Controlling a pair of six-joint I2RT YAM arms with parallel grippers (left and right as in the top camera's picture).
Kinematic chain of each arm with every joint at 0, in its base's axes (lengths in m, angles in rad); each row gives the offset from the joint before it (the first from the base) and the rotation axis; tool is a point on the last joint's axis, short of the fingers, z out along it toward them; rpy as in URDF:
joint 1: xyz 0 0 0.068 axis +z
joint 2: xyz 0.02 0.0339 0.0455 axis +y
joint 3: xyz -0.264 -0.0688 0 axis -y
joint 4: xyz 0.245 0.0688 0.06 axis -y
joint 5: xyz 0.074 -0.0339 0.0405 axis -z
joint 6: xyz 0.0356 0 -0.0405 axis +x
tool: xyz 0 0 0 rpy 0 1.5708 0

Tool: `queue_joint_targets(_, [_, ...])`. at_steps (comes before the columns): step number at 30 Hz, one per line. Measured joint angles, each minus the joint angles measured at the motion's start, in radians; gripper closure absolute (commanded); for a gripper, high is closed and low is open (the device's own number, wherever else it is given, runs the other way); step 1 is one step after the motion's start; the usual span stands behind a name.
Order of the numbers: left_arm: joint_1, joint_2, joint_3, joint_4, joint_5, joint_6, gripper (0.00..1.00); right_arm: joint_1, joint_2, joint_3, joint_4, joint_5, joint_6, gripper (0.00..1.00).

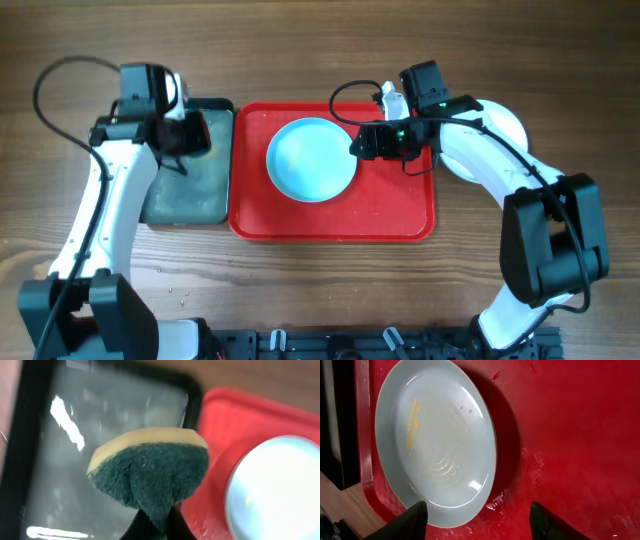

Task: Clean dirty plates on tray and stack at the side
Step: 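Bring the sponge from the basin onto the blue plate with left gripper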

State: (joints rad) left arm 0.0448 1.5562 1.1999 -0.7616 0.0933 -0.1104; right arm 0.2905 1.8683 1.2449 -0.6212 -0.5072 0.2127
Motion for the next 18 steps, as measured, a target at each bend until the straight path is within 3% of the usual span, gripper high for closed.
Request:
queue_joint_targets(2, [-0.035, -0.005, 0.03, 0.003, -0.019, 0.03, 0.96, 0.0, 0.0, 0.0, 0.0, 0.0, -0.011, 0.36])
queue_joint_targets(7, [-0.208, 0.011, 0.031, 0.033, -0.024, 0.081, 0.96, 0.001, 0.0, -0.027, 0.034, 0.007, 0.009, 0.49])
queue_joint_targets(11, [-0.31, 0.089, 0.031, 0.075, -0.01, 0.084, 0.96, 0.02, 0.0, -0.119, 0.168, 0.026, 0.077, 0.55])
queue_joint_targets(15, [-0.38, 0.181, 0.031, 0.135, -0.01, 0.084, 0.96, 0.064, 0.0, -0.164, 0.239, 0.046, 0.124, 0.71])
queue_joint_targets(18, [-0.41, 0.205, 0.031, 0.16, -0.009, 0.084, 0.96, 0.092, 0.0, -0.164, 0.24, 0.119, 0.166, 0.71])
